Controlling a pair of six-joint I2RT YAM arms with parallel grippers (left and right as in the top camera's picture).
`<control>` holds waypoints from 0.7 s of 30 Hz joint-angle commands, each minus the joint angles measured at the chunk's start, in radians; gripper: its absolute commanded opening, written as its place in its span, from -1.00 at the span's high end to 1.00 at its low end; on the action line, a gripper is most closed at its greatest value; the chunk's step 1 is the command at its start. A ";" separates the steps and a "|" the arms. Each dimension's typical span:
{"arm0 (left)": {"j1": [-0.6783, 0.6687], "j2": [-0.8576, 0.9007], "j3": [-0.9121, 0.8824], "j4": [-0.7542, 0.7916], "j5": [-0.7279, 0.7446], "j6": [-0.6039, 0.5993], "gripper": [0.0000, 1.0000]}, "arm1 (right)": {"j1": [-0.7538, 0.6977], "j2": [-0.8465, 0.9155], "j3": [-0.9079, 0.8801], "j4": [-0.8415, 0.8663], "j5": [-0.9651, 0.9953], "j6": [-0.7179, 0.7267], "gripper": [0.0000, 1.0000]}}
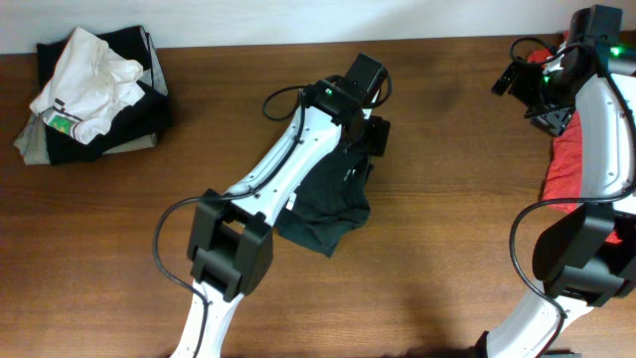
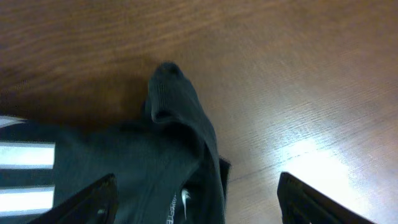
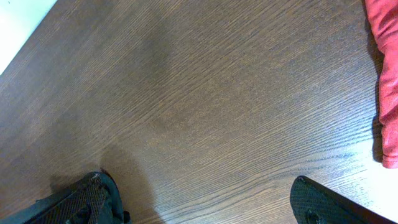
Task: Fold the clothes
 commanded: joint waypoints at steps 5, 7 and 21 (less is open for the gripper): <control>0.003 0.069 0.014 0.125 -0.039 -0.050 -0.68 | -0.003 -0.013 0.013 0.000 0.010 -0.007 -0.97; 0.011 0.069 0.014 0.124 -0.055 -0.060 -0.68 | -0.003 -0.013 0.013 0.001 0.010 -0.007 -0.97; 0.015 0.146 0.009 0.191 0.021 -0.113 -0.34 | -0.003 -0.013 0.013 0.000 0.010 -0.007 -0.97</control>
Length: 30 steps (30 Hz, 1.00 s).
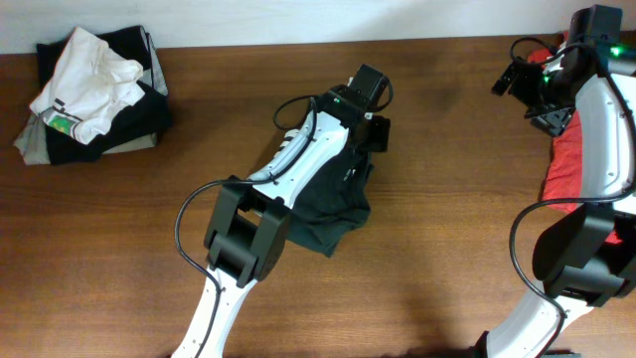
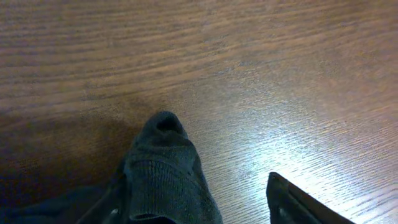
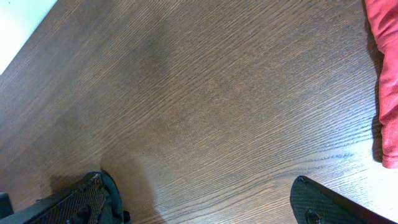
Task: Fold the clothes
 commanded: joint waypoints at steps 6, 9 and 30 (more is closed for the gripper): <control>0.007 0.006 0.009 -0.008 0.017 -0.004 0.47 | -0.003 -0.013 0.013 0.000 0.010 -0.007 -0.97; 0.006 0.005 0.012 -0.007 0.084 0.023 0.99 | -0.003 -0.013 0.013 0.000 0.010 -0.007 -0.97; 0.004 -0.048 0.385 -0.633 0.340 0.357 -0.57 | -0.003 -0.013 0.013 0.000 0.010 -0.007 -0.97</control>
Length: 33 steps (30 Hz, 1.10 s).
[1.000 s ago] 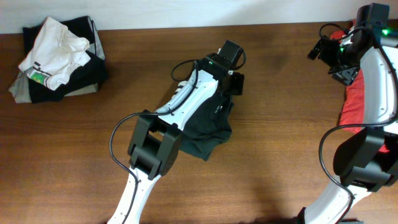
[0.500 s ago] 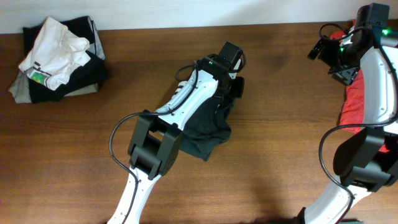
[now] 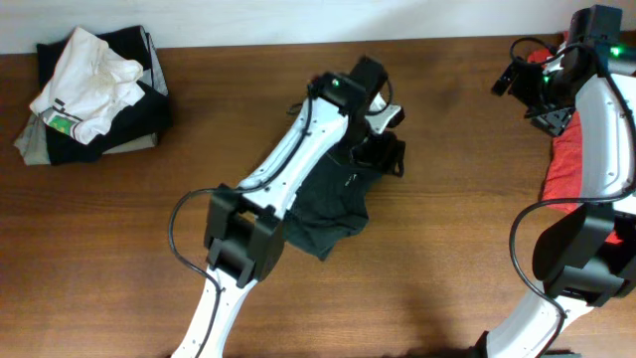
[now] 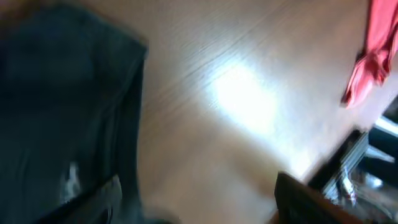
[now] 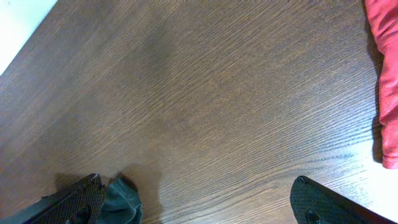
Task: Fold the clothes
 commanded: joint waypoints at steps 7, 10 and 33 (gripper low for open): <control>-0.021 -0.055 0.091 -0.345 -0.232 0.047 -0.56 | -0.003 -0.013 0.013 0.000 0.010 -0.006 -0.98; -0.024 -0.055 -0.039 -0.337 -0.277 0.046 0.11 | -0.003 -0.013 0.013 0.001 0.010 -0.006 -0.97; -0.114 -0.188 -0.246 -0.048 -0.318 -0.013 0.99 | -0.003 -0.013 0.013 0.001 0.010 -0.006 -0.97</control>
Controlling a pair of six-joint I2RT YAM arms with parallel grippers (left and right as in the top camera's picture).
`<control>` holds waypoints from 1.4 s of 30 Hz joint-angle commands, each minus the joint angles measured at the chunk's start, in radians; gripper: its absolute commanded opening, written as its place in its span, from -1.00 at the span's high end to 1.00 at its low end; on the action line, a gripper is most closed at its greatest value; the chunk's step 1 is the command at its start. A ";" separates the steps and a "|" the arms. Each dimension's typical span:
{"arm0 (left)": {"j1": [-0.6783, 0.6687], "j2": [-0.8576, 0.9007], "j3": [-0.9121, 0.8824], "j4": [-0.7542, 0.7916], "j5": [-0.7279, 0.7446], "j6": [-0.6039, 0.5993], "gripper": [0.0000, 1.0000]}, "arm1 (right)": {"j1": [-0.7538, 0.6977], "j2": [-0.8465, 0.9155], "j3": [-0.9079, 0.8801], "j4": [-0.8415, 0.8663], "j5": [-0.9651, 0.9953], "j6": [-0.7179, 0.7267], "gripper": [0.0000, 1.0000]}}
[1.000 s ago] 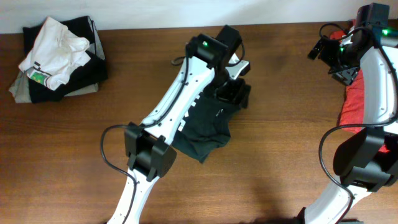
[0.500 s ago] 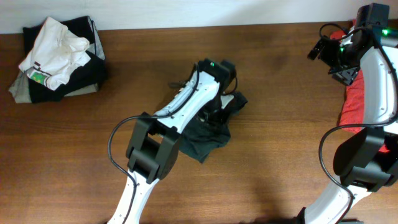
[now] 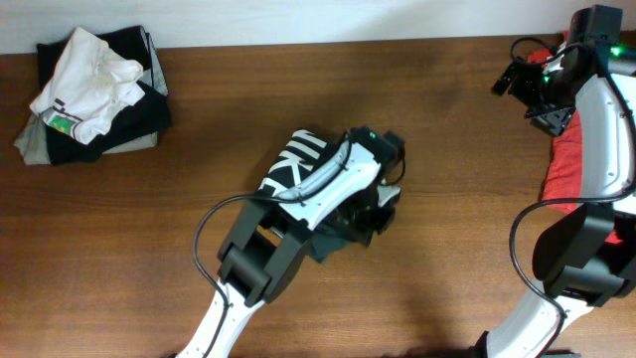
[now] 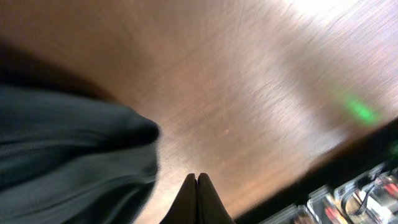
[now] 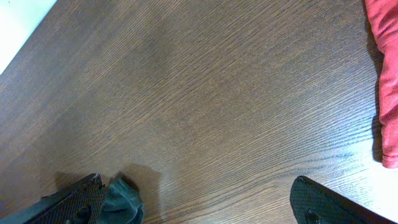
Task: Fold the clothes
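Note:
A dark garment (image 3: 338, 214) lies bunched mid-table, a white-striped part (image 3: 298, 159) showing at its upper left. My left gripper (image 3: 383, 204) is at its right edge. In the left wrist view, the left gripper (image 4: 198, 186) is shut, fingertips pressed together over bare wood, with the dark cloth (image 4: 74, 155) just to its left and none seen between the tips. My right gripper (image 3: 532, 94) hangs open at the far right; in its wrist view the right gripper (image 5: 202, 205) is over bare wood, with a corner of dark cloth (image 5: 124, 205) by its left finger.
A pile of white, black and grey clothes (image 3: 89, 94) sits at the back left corner. A red garment (image 3: 571, 159) lies along the right edge under my right arm and shows as red cloth (image 5: 382, 81) in the right wrist view. The wooden table (image 3: 477, 249) lies between them.
My left gripper was open by the garment's upper right; now it is shut, nearer the front at the right edge. The garment is more bunched and shows white stripes. Right arm unchanged.
My left gripper stood open over the dark garment's upper end, a ribbed cuff between its fingers. Then it was open beside the garment's right side, in a blurred view. Now it is shut and the garment is bunched with stripes up. The right gripper stayed open throughout.

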 commanded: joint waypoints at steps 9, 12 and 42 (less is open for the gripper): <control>0.129 -0.027 0.194 0.222 -0.241 -0.126 0.99 | -0.003 -0.013 0.013 0.000 0.010 -0.006 -0.98; 0.103 0.046 0.193 0.209 -0.151 -0.126 0.99 | -0.003 -0.013 0.013 0.000 0.010 -0.006 -0.97; 0.054 0.156 0.200 0.085 -0.174 -0.092 0.99 | -0.003 -0.013 0.013 0.000 0.010 -0.006 -0.97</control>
